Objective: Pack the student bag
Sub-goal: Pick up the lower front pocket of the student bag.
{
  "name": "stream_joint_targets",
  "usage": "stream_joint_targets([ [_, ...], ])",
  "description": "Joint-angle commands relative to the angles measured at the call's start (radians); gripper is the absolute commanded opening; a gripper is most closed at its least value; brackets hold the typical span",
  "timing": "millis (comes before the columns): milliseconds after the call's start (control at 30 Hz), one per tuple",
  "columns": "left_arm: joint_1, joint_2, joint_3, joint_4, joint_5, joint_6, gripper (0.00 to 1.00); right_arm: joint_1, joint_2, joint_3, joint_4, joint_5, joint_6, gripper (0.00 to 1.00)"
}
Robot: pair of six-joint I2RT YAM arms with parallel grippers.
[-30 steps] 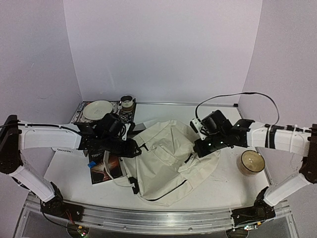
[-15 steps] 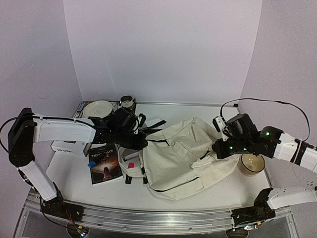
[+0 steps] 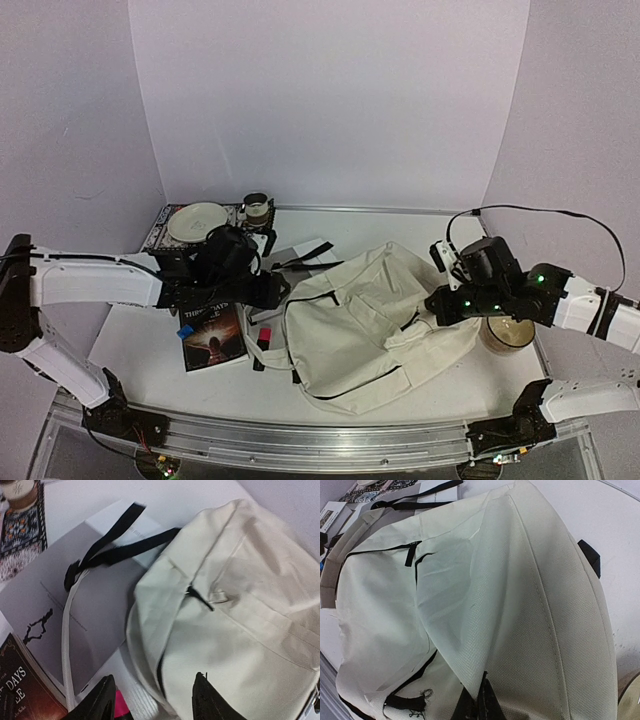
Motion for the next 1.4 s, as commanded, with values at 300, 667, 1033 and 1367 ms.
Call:
stream_joint_targets([
  [300,-0.185,0.085,0.163,0.273,0.248,0.165,0.61,-0.001,0.031,0.076,0.127,-0.180,0.008,0.00],
  [667,-0.240,0.365,0.417,0.269,0.416,0.201,0.56,-0.001,0.059,0.100,0.136,-0.239,-0.010,0.00],
  [1033,-0.239,0.476,0.509,0.239,0.519,0.172,0.50,-0.001,0.088,0.117,0.139,-0.272,-0.021,0.00],
  [1367,-0.227,0.491,0.528,0.187,0.407,0.116,0.41,-0.001,0.085,0.106,0.142,-0.294,-0.027,0.00],
])
